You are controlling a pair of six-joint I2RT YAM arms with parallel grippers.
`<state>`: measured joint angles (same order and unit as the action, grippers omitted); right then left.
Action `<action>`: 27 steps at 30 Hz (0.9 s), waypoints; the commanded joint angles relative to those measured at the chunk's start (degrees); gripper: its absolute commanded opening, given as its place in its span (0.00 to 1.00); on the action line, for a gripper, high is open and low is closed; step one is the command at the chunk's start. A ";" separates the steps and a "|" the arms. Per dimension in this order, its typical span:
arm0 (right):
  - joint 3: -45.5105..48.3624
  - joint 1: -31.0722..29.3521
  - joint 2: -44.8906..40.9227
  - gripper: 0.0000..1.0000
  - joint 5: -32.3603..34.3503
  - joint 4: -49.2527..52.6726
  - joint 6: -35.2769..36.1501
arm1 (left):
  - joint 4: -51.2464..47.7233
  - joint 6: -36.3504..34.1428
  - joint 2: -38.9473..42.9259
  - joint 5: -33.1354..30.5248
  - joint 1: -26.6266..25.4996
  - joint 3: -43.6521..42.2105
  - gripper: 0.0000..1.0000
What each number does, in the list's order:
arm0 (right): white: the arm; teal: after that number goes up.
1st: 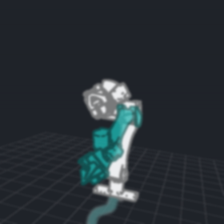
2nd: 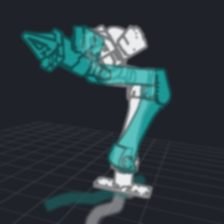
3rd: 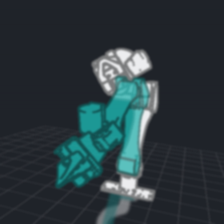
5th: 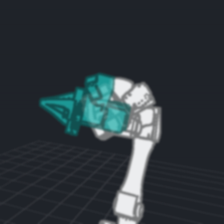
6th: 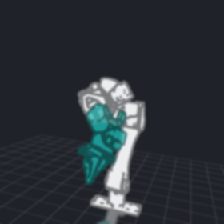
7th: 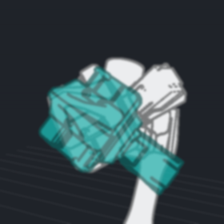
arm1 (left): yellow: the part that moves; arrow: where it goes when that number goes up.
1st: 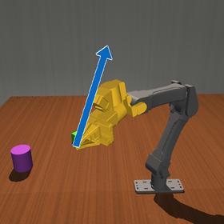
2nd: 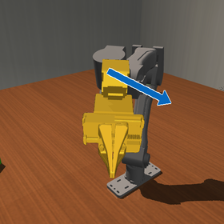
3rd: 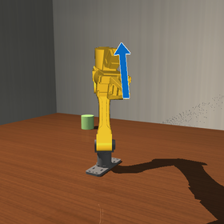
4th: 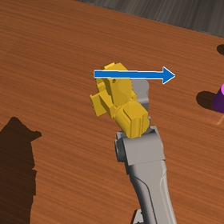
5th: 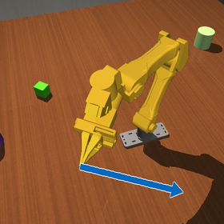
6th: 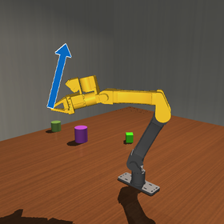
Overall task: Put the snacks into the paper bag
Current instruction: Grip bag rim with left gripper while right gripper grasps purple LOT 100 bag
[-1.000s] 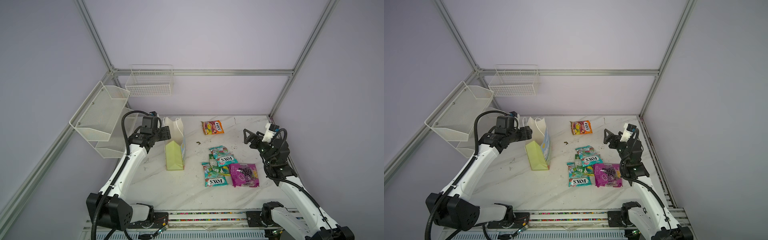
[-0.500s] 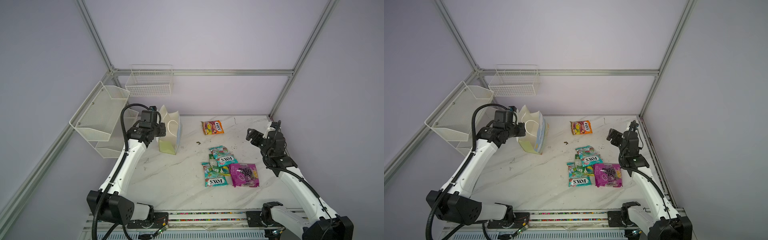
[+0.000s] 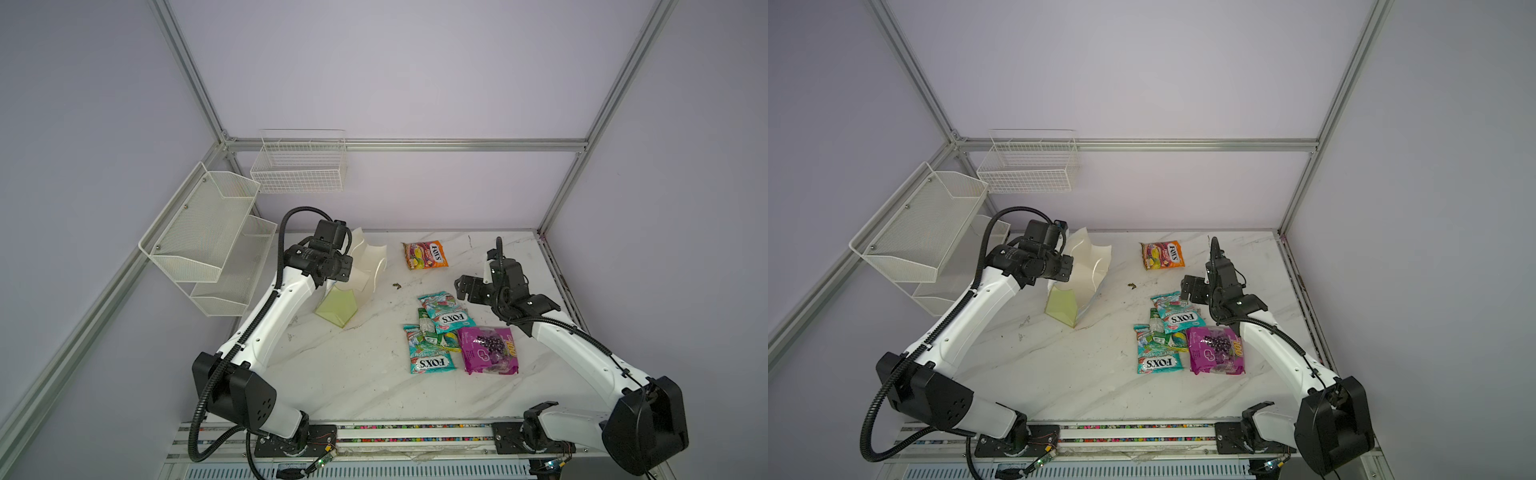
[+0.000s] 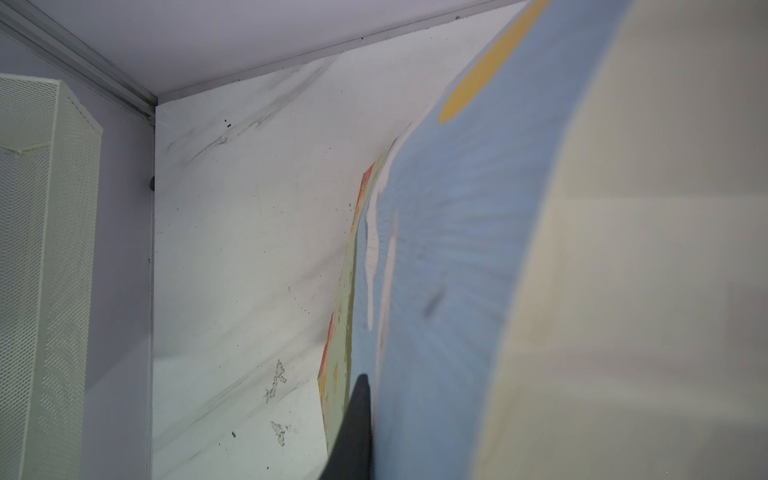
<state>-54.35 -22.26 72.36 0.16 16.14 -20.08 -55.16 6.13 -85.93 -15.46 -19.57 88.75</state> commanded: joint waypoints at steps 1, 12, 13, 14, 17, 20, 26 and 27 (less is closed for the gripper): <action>-1.45 -0.66 -1.37 0.97 6.47 6.83 -0.64 | -0.28 -1.21 2.08 -2.18 -1.62 -1.44 0.00; 2.77 -5.74 -8.78 0.97 26.88 28.06 -27.30 | -0.21 0.80 3.93 -1.08 -2.53 -5.48 0.00; 2.34 -6.00 -7.74 0.97 27.16 30.79 -28.49 | -0.22 0.81 3.79 -1.01 -2.58 -5.64 0.00; 2.00 -6.21 -6.77 0.97 27.34 32.75 -29.36 | -0.13 0.77 3.83 -1.04 -2.58 -5.82 0.00; 1.10 -6.80 -2.38 0.98 26.03 38.30 -31.70 | -0.13 0.64 3.65 -1.15 -2.58 -6.08 0.00; 1.49 -6.94 0.21 0.97 24.07 40.60 -32.90 | -0.13 0.69 3.74 -1.22 -2.57 -6.27 0.00; 5.47 -6.92 -1.44 0.97 15.53 36.13 -33.36 | -0.13 0.66 4.37 -1.89 -2.58 -7.14 0.00; 6.35 -6.93 -1.37 0.97 13.89 35.29 -33.72 | -0.13 0.64 4.45 -2.11 -2.58 -7.11 0.00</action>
<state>-50.06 -28.93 71.85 18.55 50.83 -50.89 -55.31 6.42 -83.53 -16.80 -21.89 83.77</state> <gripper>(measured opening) 0.974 0.065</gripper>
